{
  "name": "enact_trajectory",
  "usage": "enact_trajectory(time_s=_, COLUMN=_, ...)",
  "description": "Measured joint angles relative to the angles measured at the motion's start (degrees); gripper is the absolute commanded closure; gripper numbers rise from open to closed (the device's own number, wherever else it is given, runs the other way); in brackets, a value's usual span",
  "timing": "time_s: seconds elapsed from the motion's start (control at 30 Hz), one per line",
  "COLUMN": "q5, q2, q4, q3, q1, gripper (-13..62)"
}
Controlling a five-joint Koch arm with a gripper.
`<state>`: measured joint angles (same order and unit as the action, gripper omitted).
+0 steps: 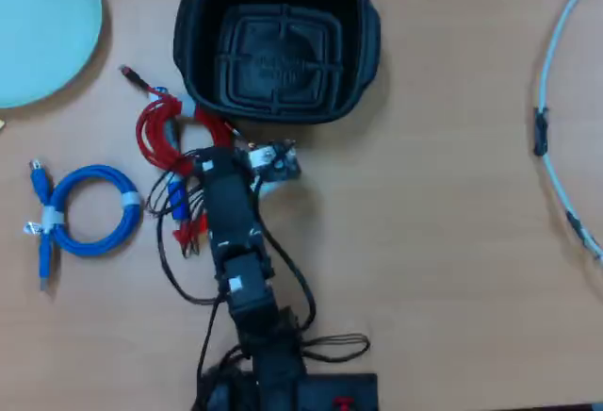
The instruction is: Pick up the red pen and put it in the black bowl
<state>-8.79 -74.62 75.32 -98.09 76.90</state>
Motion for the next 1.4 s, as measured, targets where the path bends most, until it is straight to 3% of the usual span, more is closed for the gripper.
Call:
enact_trajectory(time_s=0.23, q5=9.1, q2=-4.8, q4=2.7, q3=-4.6, q1=4.4, gripper=55.2)
enact_trajectory(time_s=0.7, q5=11.2, q2=-32.4, q4=5.0, q3=-6.5, q1=6.6, gripper=55.2)
enact_trajectory(time_s=0.9, q5=11.3, q2=-33.5, q4=4.5, q3=2.1, q1=6.5, gripper=55.3)
enact_trajectory(time_s=1.4, q5=11.3, q2=-33.3, q4=-17.9, q3=2.7, q1=4.0, gripper=55.2)
